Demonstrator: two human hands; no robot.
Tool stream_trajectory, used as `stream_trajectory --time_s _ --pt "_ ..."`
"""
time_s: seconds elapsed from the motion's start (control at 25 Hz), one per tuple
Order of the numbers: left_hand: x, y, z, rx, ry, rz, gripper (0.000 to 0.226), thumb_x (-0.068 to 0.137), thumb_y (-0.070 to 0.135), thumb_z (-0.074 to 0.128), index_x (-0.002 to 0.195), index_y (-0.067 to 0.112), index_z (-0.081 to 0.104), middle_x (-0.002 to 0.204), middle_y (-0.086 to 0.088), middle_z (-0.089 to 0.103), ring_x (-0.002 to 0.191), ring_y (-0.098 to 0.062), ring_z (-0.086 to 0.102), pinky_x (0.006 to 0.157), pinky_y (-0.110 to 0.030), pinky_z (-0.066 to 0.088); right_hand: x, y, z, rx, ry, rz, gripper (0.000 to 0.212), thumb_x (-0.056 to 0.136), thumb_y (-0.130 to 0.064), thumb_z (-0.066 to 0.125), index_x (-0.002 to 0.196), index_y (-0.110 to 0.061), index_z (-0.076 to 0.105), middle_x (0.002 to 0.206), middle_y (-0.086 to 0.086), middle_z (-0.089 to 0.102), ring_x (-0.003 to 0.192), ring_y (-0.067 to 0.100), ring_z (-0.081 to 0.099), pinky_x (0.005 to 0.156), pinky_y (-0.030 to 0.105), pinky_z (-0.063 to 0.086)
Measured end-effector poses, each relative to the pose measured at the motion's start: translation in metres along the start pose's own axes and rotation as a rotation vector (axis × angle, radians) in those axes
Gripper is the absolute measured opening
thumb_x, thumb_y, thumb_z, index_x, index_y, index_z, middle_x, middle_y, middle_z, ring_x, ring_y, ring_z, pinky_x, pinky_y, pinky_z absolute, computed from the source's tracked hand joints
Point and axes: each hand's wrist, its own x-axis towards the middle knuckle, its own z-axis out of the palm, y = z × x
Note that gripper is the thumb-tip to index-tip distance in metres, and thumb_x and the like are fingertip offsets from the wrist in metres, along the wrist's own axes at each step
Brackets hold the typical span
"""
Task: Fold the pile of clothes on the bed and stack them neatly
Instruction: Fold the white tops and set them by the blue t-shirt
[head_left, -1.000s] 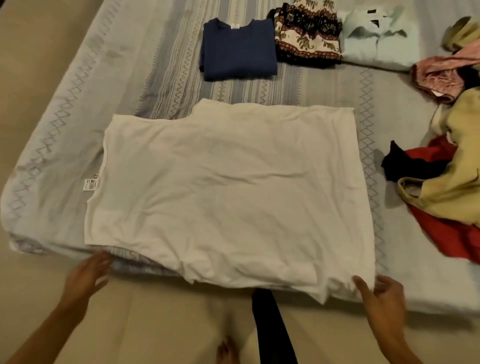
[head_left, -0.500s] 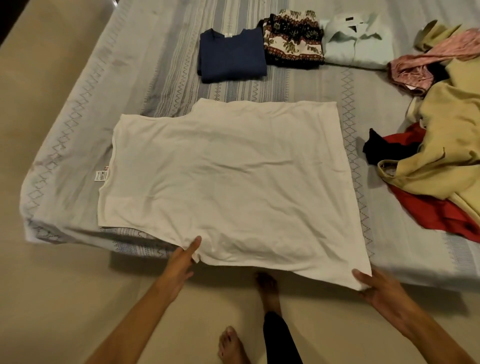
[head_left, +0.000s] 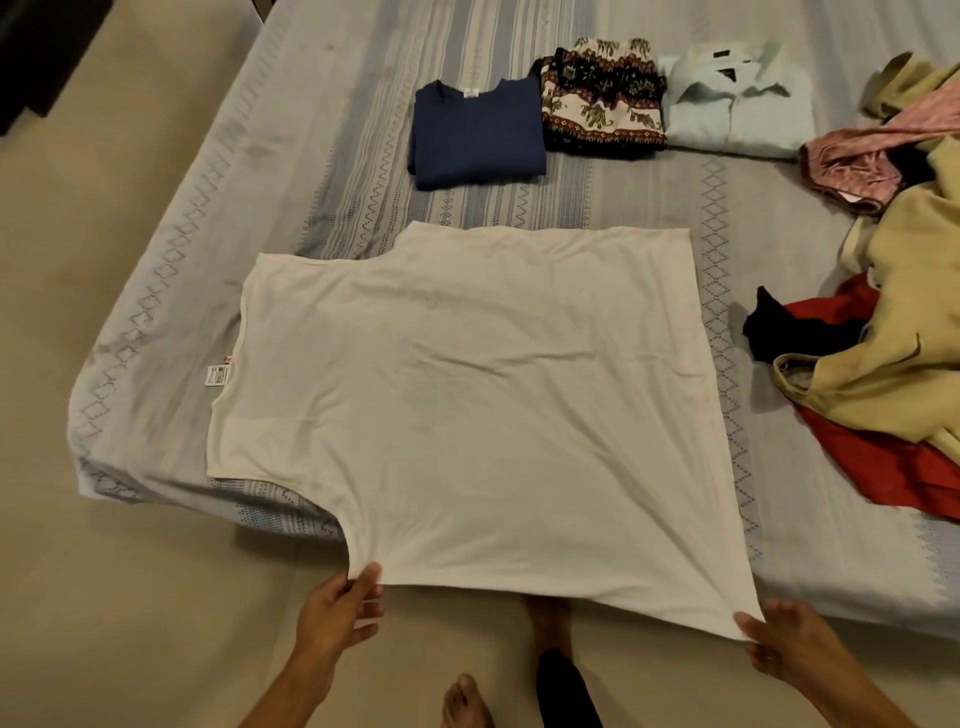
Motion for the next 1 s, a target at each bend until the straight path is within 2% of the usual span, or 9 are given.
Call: stream_trajectory --time_s 0.12,0.2,0.32,0.52,0.8,1.0 --pt "-0.001 0.002 0.003 -0.032 0.018 0.010 0.031 0.096 0.035 0.073 0.100 0.004 0.074 0.089 -0.013 0.076 0.077 -0.026 0.070 0.070 -0.040 0.059 0.007 -0.006 -0.003 -0.177 0.005 -0.008 0.056 0.082 0.013 0.077 0.122 0.001 0.041 0.090 0.027 0.059 0.055 0.029 0.060 0.052 0.035 0.053" --pt "-0.002 0.002 0.005 -0.070 0.042 0.025 0.031 0.098 0.034 0.070 0.101 0.003 0.073 0.093 -0.017 0.075 0.080 -0.028 0.071 0.072 -0.040 0.059 0.007 -0.010 -0.004 -0.265 0.026 -0.078 0.056 0.087 0.016 0.071 0.114 -0.013 0.032 0.089 0.028 0.056 0.059 0.030 0.056 0.054 0.036 0.049" --pt "-0.003 0.000 0.001 -0.095 0.075 0.041 0.026 0.096 0.029 0.073 0.104 0.004 0.073 0.098 -0.019 0.074 0.084 -0.029 0.072 0.074 -0.040 0.060 0.000 -0.014 -0.003 -0.442 -0.039 -0.163 0.050 0.092 0.011 0.066 0.104 -0.024 0.033 0.090 0.027 0.056 0.062 0.032 0.055 0.053 0.036 0.049" --pt "-0.009 -0.003 -0.009 -0.101 0.089 0.056 0.025 0.092 0.029 0.078 0.103 0.007 0.074 0.095 -0.015 0.077 0.084 -0.028 0.074 0.074 -0.039 0.060 -0.008 -0.015 -0.006 -0.565 0.037 -0.222 0.038 0.090 0.008 0.071 0.107 -0.007 0.041 0.088 0.029 0.065 0.063 0.035 0.063 0.058 0.043 0.054" --pt "-0.011 -0.002 -0.014 -0.094 0.091 0.042 0.018 0.093 0.028 0.078 0.103 0.013 0.075 0.097 -0.013 0.077 0.087 -0.031 0.074 0.076 -0.041 0.061 -0.020 -0.012 0.007 -0.587 0.157 -0.252 0.036 0.087 0.009 0.074 0.098 -0.010 0.045 0.088 0.027 0.066 0.069 0.040 0.071 0.060 0.043 0.057" --pt "-0.011 -0.003 -0.016 -0.136 0.061 0.024 0.018 0.096 0.028 0.075 0.102 0.010 0.074 0.097 -0.010 0.077 0.083 -0.026 0.072 0.076 -0.040 0.057 -0.023 -0.010 0.006 -0.590 0.201 -0.250 0.035 0.085 0.009 0.076 0.096 -0.005 0.046 0.081 0.027 0.068 0.066 0.037 0.070 0.058 0.037 0.052"
